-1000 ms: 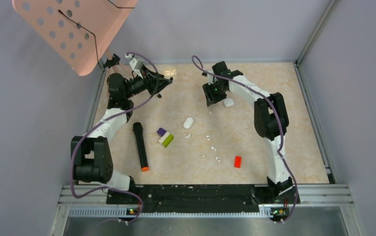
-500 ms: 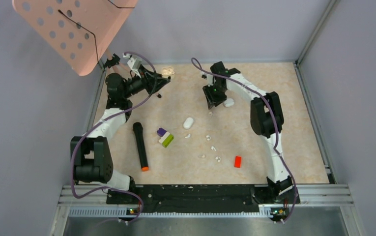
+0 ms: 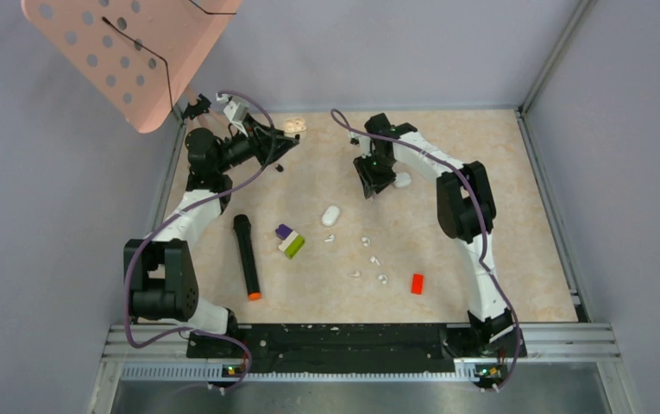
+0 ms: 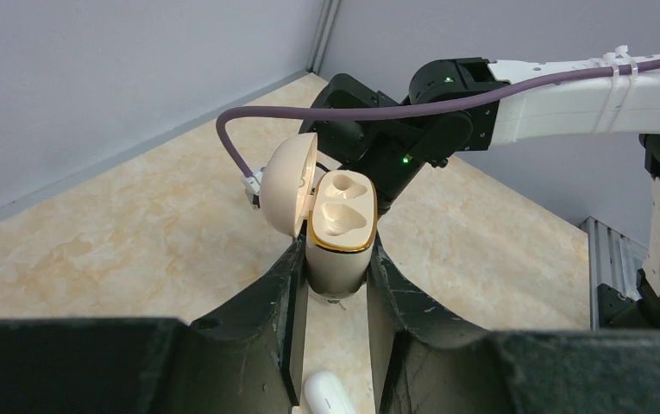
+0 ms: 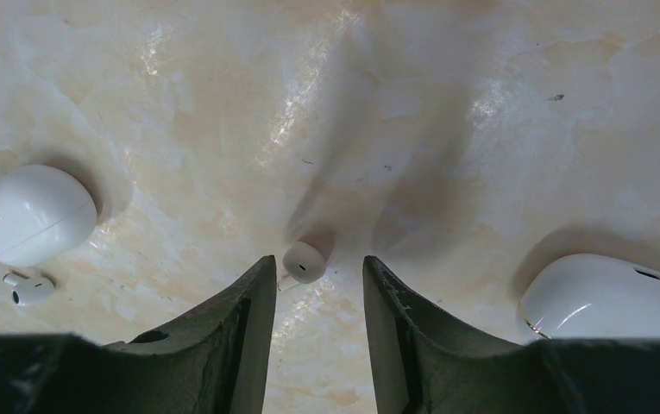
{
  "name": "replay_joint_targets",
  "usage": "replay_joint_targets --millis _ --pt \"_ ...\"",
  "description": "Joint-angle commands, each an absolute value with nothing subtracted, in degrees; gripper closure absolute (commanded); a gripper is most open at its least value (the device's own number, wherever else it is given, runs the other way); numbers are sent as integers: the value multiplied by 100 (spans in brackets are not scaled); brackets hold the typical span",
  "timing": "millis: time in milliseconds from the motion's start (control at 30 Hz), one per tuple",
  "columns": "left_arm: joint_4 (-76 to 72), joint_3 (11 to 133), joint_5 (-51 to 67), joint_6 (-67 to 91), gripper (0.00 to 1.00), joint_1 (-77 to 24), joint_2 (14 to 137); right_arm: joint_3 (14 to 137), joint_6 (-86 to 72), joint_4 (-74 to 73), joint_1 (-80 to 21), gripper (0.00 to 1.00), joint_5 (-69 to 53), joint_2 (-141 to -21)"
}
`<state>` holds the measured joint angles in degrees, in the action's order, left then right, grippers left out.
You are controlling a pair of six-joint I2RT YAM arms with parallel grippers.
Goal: Insert the wireless bluetooth earbuds into the charging case
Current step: Pick up the earbud from the center of the board.
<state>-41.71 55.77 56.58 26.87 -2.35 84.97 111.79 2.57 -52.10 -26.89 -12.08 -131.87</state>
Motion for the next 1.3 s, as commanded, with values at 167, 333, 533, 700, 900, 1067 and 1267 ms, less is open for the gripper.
replay_joint_targets --millis 167,333,533,700,900,1067,1267 --pt "-4304 5572 5704 2620 100 -220 8359 11184 350 -5262 -2914 65 -1145 -13139" --pt "-4307 5559 5739 2615 100 -211 8348 11192 318 -5291 -2929 67 -1070 -13191" --pt "-4306 5521 5739 2617 100 -208 8346 11131 299 -5293 -2947 67 -943 -13180" --pt "-4348 5520 5720 2645 100 -202 8363 11054 329 -5291 -2995 68 -820 -13185" --pt "-4362 5495 5721 2654 100 -199 8366 11030 369 -5295 -3056 71 -807 -13249" --pt "-4384 5468 5711 2659 100 -193 8378 11081 374 -5268 -3058 72 -810 -13275" --pt "-4410 5484 5713 2681 100 -193 8387 11166 337 -5265 -3052 69 -770 -13329"
